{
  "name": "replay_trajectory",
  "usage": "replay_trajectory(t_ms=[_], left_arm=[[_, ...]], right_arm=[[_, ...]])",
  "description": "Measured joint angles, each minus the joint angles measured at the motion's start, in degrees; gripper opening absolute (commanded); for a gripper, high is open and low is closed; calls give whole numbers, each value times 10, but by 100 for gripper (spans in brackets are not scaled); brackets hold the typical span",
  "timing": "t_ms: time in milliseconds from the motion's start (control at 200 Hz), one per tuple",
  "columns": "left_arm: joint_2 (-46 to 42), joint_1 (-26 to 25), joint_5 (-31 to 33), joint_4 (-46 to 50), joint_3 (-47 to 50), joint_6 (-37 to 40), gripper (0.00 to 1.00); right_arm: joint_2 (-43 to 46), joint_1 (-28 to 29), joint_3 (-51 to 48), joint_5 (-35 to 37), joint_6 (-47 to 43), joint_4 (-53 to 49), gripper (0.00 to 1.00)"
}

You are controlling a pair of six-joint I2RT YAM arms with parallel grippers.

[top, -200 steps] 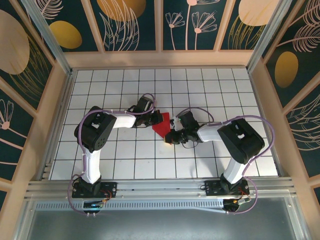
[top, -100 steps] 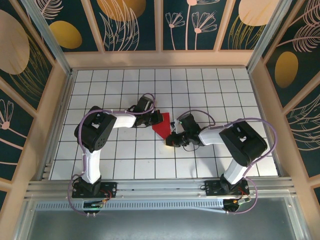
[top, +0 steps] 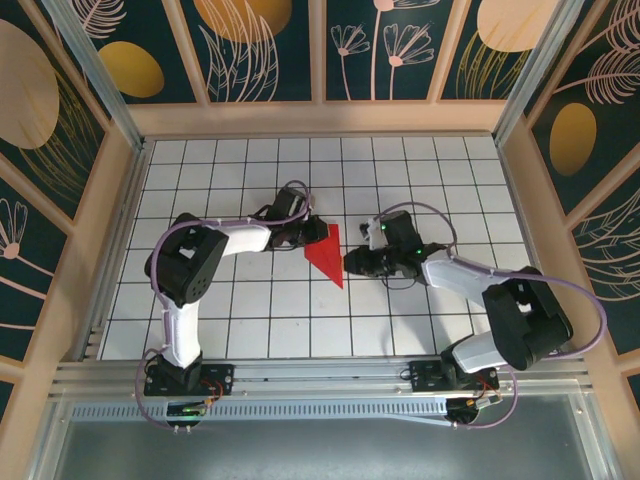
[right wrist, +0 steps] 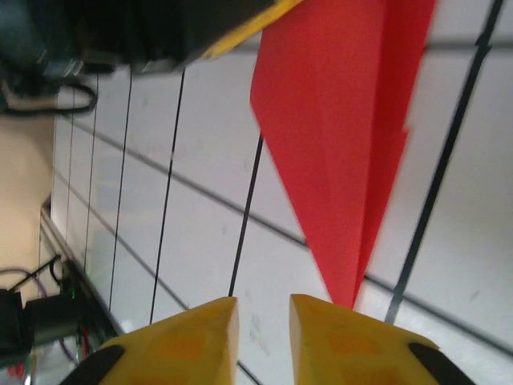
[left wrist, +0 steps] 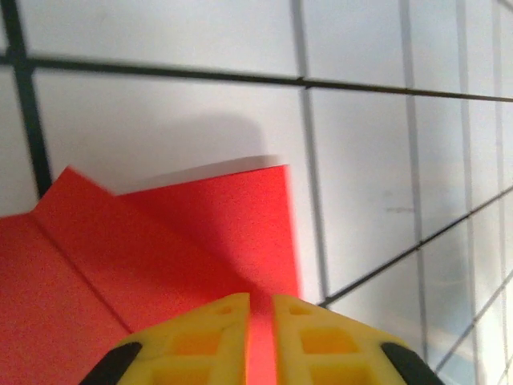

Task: Fold a paper plane with a square sheet of paper (fold left side to right side)
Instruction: Fourth fold the wing at the center of the table, then turn over the paper at the center of the table.

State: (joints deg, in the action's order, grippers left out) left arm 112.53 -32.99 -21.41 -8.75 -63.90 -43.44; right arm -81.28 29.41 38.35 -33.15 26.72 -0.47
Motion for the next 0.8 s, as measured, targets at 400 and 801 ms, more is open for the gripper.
replay_trajectory(t_ms=[400,801], left_arm=[[-243,1,114,-39,137,11,37],[-381,1,221,-43,266,11,45]], right_arm=[[-130,-10,63,23,-51,31,40],[-220,-9,119,1,-61,73,38]])
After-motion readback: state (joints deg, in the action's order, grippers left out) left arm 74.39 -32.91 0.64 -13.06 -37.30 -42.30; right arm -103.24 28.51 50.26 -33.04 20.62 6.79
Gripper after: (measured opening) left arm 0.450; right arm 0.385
